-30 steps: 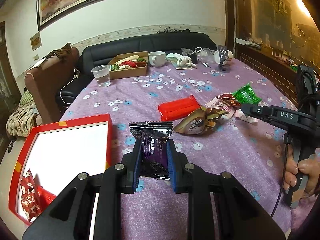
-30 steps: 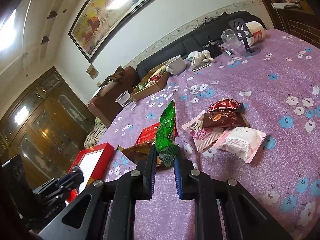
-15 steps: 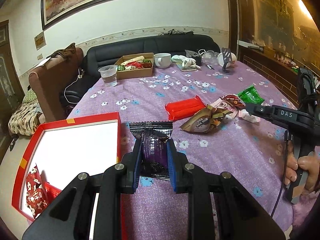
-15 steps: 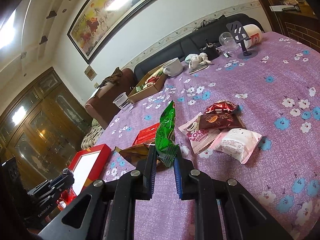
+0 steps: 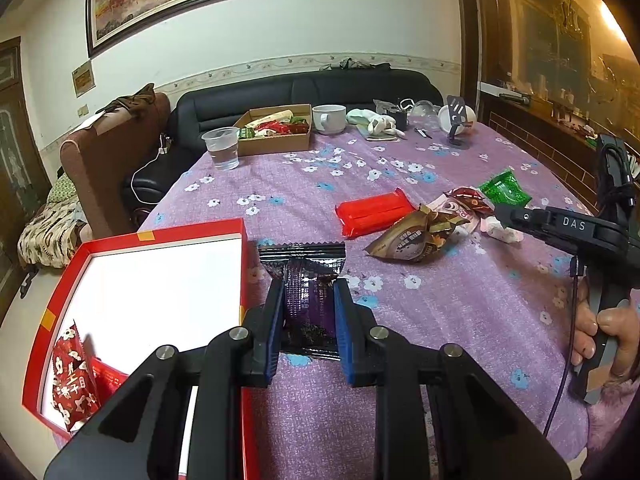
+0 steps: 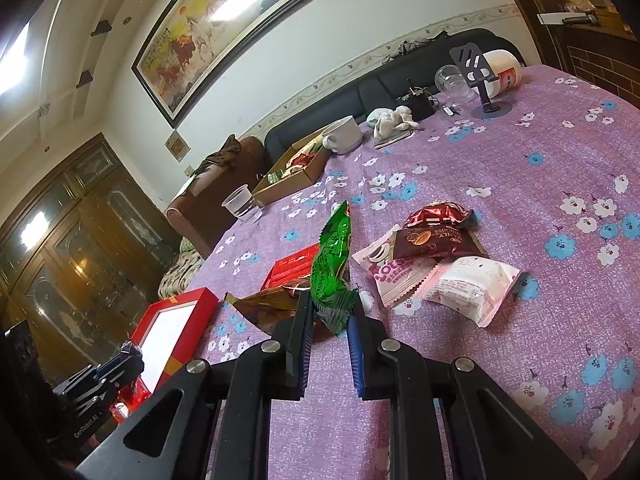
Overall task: Organize snacks
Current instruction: 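Lift and carry the purple-black and green packets toward the red-rimmed white lid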
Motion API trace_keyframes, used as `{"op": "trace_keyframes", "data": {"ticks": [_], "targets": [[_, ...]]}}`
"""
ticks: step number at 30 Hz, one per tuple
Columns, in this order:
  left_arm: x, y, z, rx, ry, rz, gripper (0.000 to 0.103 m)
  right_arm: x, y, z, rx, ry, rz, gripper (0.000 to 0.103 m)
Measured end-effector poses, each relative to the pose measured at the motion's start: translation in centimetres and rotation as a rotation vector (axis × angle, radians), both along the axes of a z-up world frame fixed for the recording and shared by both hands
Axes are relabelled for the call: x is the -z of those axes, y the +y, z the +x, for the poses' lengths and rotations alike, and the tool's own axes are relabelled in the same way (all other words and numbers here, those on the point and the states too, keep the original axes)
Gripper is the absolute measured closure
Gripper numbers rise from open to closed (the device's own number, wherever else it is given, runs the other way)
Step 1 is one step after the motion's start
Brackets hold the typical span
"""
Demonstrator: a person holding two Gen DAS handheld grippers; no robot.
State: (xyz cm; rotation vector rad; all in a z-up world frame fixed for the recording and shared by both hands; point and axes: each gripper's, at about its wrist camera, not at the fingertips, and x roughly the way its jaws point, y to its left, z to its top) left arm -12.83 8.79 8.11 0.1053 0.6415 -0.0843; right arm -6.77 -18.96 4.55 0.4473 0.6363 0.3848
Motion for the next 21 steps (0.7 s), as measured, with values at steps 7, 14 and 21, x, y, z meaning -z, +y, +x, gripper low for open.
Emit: {"op": "trace_keyframes", "data": {"ticks": [7,14,21], "targets": [[-0.1,0.8,-0.2,-0.012,-0.009,-0.008,0.082,0.1,0.2,0.0,0.009,0.0,-0.018,0.086],[-0.1,1.3,-0.2,-0.02,-0.011,-0.019,0.082,0.1,0.2,0.1,0.016,0.001,-0.025,0.086],[-0.1,2.0,-0.2,-0.028,-0.007,-0.03,0.082,0.2,0.2,0.1,0.02,0.0,-0.035,0.086]]}}
